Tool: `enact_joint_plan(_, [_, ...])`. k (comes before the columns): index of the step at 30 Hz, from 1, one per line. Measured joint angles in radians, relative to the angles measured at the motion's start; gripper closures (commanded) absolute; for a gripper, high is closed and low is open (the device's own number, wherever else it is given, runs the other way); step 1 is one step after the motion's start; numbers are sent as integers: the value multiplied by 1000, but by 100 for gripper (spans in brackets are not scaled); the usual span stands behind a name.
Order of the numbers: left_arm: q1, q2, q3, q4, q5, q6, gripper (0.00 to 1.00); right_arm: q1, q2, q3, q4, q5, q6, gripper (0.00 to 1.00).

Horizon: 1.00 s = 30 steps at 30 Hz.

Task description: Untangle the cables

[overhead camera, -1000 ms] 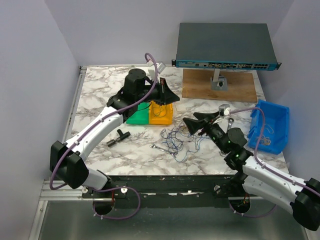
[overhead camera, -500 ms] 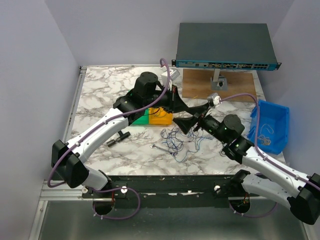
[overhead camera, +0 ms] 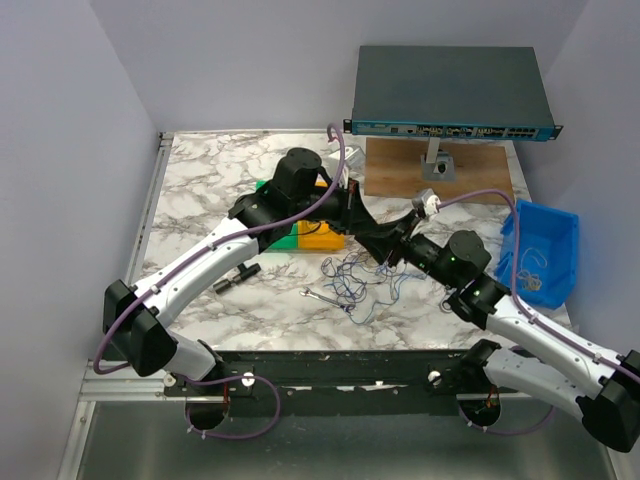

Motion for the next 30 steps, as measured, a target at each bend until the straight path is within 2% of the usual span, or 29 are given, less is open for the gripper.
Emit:
enact_joint_plan(3, [1,-2,0,7,14,-14,100,-1,-18,-11,-7,-2,-1,98])
enact_joint_plan(6, [7,-2,0,26,28,-41,99,0,-33,-16,-19,0,5,99])
enact_joint_plan(8, [6,-3,0,33,32,-50,92,0,-45,-17,-28,1,10,99])
enact_joint_plan(13, [4,-16,-18,64,36,-67,41,0,-101,-45,-33,43,66,99])
enact_joint_plan(14, [4,-24,-29,69,35,-76,33,0,-113,-53,-40,63,85,99])
enact_joint_plan(15, [4,-40,-48,78,29,-75,30,0,-122,-60,-50,84,102,99])
enact_joint_plan(19, [18,-152,-156,103,-18,-84,27,0,-130,-64,-129,204,179,99])
enact_joint_plan(22, [39,-220,-204,112,-46,-86,26,0,-126,-43,-262,364,236,99])
enact_joint_plan(27, [70,-332,-266,107,-98,-78,26,-7,-18,167,-614,789,353,99])
enact_joint_plan(30, [77,-369,-276,92,-115,-69,26,-82,80,326,-824,1021,454,99])
